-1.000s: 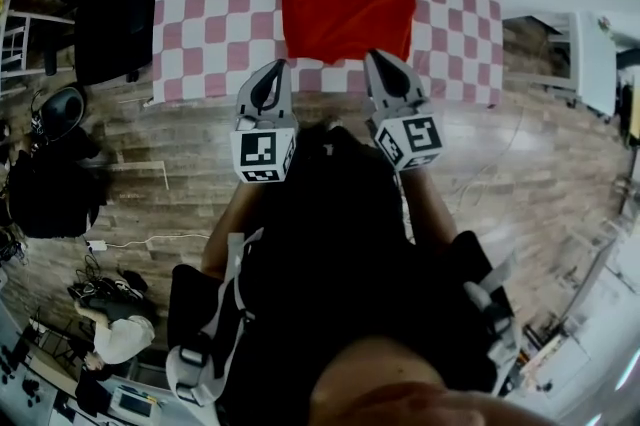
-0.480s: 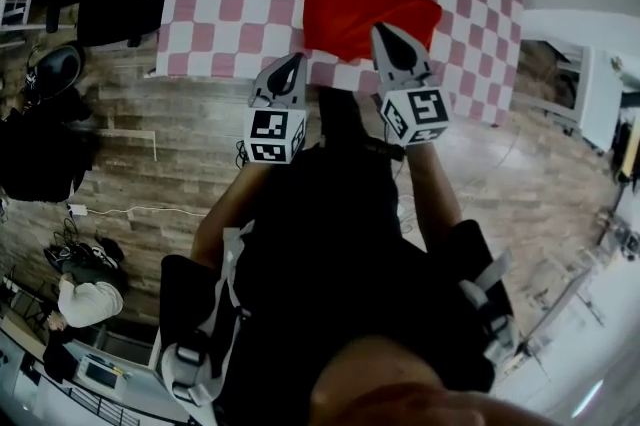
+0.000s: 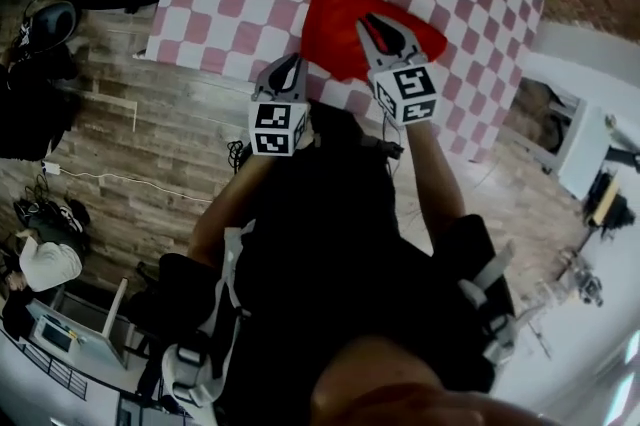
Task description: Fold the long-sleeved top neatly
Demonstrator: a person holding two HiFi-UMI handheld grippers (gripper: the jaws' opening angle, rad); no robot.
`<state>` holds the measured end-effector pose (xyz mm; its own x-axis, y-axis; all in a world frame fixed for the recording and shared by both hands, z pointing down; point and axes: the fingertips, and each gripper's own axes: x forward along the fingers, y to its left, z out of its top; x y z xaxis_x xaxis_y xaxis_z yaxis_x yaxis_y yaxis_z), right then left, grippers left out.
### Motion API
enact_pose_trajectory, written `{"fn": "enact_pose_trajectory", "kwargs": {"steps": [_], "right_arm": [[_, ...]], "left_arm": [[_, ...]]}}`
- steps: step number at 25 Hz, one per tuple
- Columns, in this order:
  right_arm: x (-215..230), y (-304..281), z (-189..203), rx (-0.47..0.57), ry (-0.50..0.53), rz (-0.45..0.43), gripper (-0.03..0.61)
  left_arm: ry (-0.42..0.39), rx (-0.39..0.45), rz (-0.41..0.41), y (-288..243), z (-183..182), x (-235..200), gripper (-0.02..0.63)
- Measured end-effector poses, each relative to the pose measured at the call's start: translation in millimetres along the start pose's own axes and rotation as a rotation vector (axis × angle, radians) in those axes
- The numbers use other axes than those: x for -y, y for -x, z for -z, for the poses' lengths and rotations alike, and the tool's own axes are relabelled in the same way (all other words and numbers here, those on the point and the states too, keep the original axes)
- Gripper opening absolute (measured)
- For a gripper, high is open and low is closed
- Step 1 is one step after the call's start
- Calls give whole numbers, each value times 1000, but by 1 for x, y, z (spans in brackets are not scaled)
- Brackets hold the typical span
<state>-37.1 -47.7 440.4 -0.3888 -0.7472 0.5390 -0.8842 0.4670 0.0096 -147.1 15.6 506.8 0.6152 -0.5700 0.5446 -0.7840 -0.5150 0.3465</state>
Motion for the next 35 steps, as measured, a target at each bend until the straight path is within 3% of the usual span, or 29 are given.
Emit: {"fn": "enact_pose_trajectory", "kwargs": {"steps": [1,3,18,25,30,35], "right_arm": [[2,-8,4,-27,17,-26,73],[7,-24,13,-84,62,-75,105],[18,-126,79,-497,393,-471,154],[37,-166,112,-644,481,-531,180],[53,-186,137,-726,509,-552,186],[58,-202,158,-765,501,-583,186]], "left_arm": [[18,-12,-2,-6,2,0,52],[53,-40,-3,-19,9,0,141],[202,-235,-87,-95,89,-19,212],[249,-330,-82,-111,124,-22,216],[276,-345,-87,-115,129,-24,216],[253,-352,-94,-120,133,-27,210]]}}
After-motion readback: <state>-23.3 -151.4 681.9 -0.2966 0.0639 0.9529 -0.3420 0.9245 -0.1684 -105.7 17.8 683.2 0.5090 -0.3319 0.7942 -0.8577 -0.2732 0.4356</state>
